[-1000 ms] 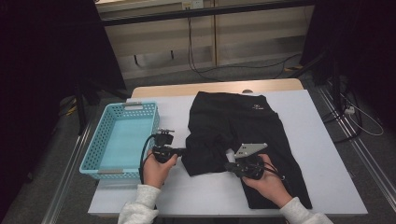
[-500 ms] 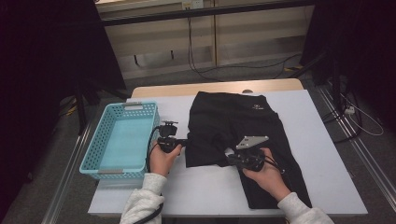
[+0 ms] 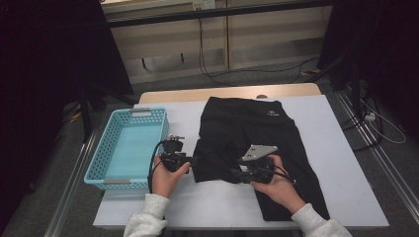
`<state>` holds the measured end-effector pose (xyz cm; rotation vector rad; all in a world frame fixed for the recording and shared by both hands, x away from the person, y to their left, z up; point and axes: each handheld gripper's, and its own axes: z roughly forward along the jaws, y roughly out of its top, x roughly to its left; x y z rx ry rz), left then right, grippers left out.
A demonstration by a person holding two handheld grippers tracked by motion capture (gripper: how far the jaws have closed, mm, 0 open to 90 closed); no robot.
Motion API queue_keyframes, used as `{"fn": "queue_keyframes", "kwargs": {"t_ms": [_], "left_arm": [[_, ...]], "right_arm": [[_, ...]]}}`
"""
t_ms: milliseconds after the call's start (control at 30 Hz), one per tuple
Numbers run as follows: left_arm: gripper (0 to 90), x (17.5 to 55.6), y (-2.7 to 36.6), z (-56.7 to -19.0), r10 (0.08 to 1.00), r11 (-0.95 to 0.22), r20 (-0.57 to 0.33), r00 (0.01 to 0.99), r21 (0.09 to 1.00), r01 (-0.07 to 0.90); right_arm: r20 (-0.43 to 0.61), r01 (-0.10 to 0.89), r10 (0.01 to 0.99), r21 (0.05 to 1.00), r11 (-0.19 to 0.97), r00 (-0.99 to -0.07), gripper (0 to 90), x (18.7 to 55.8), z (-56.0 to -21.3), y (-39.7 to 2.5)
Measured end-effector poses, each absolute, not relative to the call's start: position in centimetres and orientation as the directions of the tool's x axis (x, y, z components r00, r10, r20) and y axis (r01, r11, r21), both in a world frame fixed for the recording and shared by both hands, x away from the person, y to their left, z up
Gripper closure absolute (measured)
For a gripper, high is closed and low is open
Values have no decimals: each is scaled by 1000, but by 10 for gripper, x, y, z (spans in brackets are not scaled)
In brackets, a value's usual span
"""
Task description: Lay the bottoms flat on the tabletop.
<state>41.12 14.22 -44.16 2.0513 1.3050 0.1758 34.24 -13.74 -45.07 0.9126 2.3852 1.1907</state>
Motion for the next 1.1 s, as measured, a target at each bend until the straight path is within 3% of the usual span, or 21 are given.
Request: {"fn": "queue_keyframes", "kwargs": {"t_ms": [267, 333, 367, 433, 633, 867, 1100], "left_arm": [[285, 396, 144, -444, 838, -277, -237, 491, 591, 758], [285, 393, 143, -443, 833, -287, -233, 501, 593, 753], [285, 392, 142, -443, 830, -289, -235, 505, 594, 751], [285, 391, 141, -443, 824, -292, -240, 513, 595, 748], [286, 388, 134, -445, 803, -311, -254, 539, 593, 742], [320, 386, 127, -448, 785, -324, -267, 559, 592, 738], [352, 383, 127, -448, 784, -326, -268, 559, 589, 740]], "right_arm": [[-7, 394, 625, 770, 501, -780, 553, 336, -461, -125], [-33, 396, 628, 751, 529, -778, 636, 336, -467, -121], [-31, 390, 630, 761, 518, -776, 774, 336, -469, -122], [-10, 418, 646, 755, 505, -763, 890, 339, -467, -125], [58, 459, 710, 799, 389, -702, 895, 348, -458, -144], [60, 474, 713, 785, 398, -698, 895, 350, -463, -145], [-1, 480, 764, 777, 407, -645, 894, 354, -464, -150]]}}
